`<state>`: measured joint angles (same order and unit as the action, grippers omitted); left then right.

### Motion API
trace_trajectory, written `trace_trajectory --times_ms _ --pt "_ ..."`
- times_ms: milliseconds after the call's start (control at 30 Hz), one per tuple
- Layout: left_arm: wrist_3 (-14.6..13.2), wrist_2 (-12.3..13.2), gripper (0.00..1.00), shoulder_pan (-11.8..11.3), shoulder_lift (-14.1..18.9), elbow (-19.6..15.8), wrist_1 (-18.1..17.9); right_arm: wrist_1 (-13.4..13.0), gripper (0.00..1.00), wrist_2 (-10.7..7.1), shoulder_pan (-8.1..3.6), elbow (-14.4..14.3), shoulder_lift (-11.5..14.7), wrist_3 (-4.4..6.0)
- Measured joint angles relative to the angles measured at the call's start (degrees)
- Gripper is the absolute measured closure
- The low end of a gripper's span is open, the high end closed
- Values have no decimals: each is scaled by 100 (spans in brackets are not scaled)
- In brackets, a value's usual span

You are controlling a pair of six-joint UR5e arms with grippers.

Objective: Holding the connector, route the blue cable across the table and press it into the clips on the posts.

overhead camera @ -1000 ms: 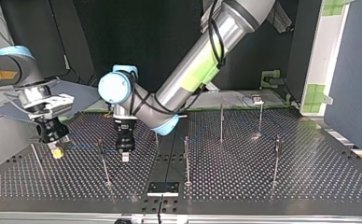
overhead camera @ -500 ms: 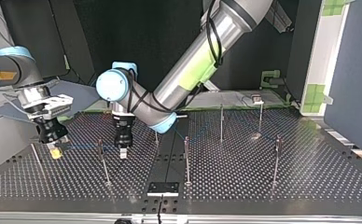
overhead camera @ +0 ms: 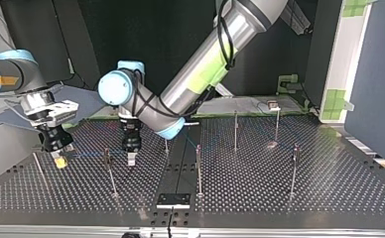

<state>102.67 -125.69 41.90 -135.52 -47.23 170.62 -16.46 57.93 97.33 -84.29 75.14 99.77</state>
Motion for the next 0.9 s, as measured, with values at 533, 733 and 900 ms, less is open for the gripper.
trace_trajectory --times_ms 533,733,900 --pt "110 -274 0 261 318 -317 466 8 100 -2 0 -2 -10 -6" --pt "49 -54 0 335 604 -604 200 14 100 4 2 -2 -13 -9" --pt "48 6 0 377 866 -866 -59 22 100 12 15 -2 -13 -9"
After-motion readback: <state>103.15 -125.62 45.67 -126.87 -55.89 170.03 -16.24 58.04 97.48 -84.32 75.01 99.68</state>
